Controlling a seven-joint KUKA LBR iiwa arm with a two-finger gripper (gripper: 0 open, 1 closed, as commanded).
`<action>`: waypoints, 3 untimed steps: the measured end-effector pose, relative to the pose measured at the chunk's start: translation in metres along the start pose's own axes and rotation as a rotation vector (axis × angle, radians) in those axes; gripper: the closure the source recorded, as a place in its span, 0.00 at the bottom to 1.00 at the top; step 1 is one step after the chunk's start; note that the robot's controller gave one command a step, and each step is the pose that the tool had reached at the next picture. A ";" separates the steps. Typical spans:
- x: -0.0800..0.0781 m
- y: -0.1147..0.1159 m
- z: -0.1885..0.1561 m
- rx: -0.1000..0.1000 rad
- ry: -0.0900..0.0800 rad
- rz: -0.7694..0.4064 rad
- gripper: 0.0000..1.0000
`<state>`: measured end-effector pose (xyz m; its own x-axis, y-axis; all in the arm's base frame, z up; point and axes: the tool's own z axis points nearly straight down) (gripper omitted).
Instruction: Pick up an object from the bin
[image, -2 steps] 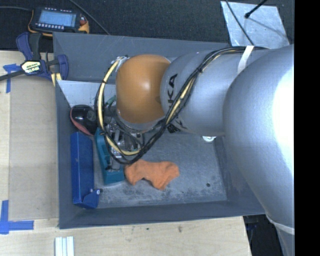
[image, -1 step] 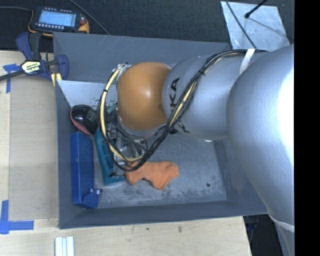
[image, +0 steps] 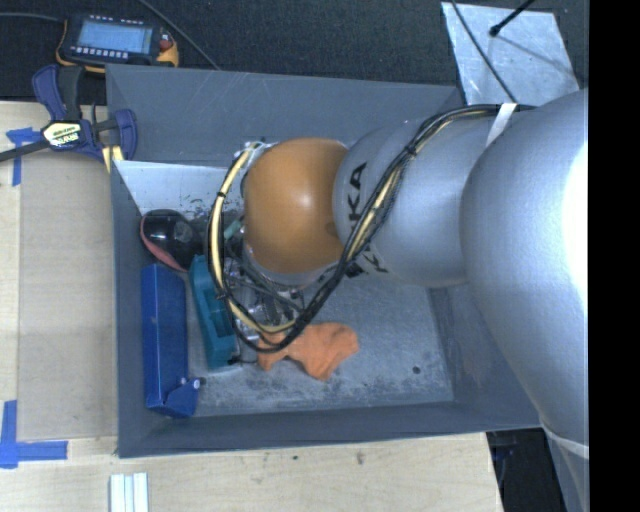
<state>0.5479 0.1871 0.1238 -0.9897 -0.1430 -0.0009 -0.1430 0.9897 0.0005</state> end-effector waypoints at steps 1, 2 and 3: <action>0.002 -0.023 -0.016 -0.001 -0.002 0.172 0.00; 0.006 -0.038 -0.001 0.000 -0.003 0.042 0.00; -0.025 -0.080 -0.010 0.000 -0.002 0.218 0.00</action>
Offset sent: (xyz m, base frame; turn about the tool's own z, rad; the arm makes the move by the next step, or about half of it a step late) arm -0.0035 -0.0457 -0.0123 0.0228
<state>0.5837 0.1112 0.1342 -0.9972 0.0741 -0.0027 0.0741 0.9973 0.0010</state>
